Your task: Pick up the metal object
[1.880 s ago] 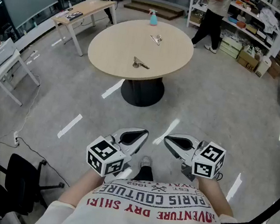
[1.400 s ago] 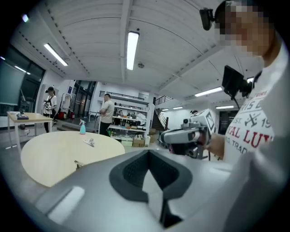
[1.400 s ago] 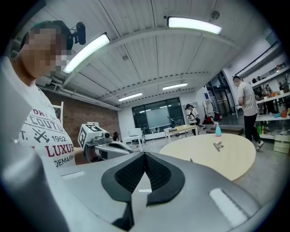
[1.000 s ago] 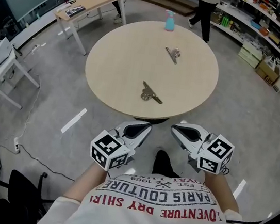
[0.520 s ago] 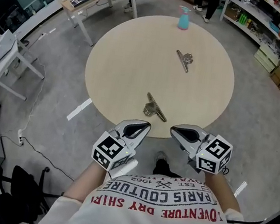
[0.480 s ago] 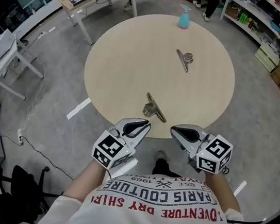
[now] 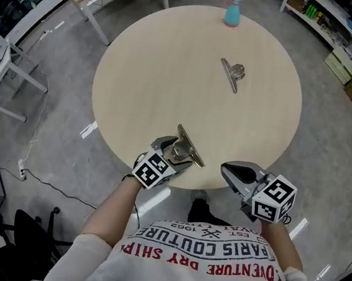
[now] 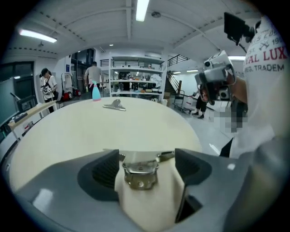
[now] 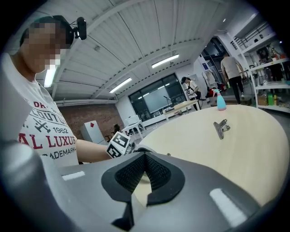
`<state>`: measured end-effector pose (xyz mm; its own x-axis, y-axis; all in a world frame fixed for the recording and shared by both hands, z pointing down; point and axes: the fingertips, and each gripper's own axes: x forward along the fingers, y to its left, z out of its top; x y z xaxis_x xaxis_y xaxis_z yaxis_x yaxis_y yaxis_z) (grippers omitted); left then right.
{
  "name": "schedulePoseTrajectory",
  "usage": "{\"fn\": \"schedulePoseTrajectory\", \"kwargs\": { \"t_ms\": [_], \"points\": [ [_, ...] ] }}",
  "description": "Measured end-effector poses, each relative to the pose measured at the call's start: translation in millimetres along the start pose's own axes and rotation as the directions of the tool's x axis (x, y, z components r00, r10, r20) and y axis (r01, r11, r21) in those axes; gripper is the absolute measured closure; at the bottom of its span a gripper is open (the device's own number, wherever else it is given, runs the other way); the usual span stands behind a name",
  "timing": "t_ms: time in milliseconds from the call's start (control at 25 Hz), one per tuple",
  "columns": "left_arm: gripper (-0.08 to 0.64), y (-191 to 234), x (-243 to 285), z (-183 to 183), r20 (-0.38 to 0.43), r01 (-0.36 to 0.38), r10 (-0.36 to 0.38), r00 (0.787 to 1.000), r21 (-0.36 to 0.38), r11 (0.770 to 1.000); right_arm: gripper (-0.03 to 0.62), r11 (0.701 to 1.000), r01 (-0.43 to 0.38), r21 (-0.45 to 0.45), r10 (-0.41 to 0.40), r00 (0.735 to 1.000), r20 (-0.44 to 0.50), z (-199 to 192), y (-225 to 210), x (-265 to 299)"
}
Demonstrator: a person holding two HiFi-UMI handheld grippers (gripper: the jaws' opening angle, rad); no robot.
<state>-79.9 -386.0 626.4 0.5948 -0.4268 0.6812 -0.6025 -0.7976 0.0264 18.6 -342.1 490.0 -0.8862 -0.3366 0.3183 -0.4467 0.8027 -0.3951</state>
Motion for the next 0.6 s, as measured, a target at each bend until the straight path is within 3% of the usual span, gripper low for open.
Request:
{"fn": "schedulePoseTrajectory", "kwargs": {
  "t_ms": [120, 200, 240, 480, 600],
  "points": [
    [0.190, 6, 17, -17, -0.072, 0.012, -0.012, 0.997, 0.011, 1.000, 0.591, 1.000, 0.008, 0.015, -0.008, 1.000, -0.008, -2, -8, 3],
    [0.246, 7, 23, -21, -0.094, 0.013, -0.010, 0.996, 0.032, 0.999, 0.591, 1.000, 0.014, 0.024, -0.014, 1.000, -0.007, -5, -11, 4],
    [0.275, 7, 24, -22, -0.093, 0.012, -0.009, 0.996, 0.040, 0.999, 0.591, 0.999, 0.018, 0.028, -0.018, 1.000, -0.007, -7, -12, 4],
    [0.276, 8, 23, -18, -0.090, -0.008, 0.014, 0.996, 0.059, 0.998, 0.591, 0.999, 0.036, 0.027, -0.036, 0.999, 0.002, -8, -9, 4],
    [0.276, -7, -7, 6, -0.010, -0.051, 0.051, 0.999, 0.047, 0.998, 0.591, 0.999, 0.040, -0.011, -0.040, 0.999, 0.012, -4, 5, -1]
  ]
}}
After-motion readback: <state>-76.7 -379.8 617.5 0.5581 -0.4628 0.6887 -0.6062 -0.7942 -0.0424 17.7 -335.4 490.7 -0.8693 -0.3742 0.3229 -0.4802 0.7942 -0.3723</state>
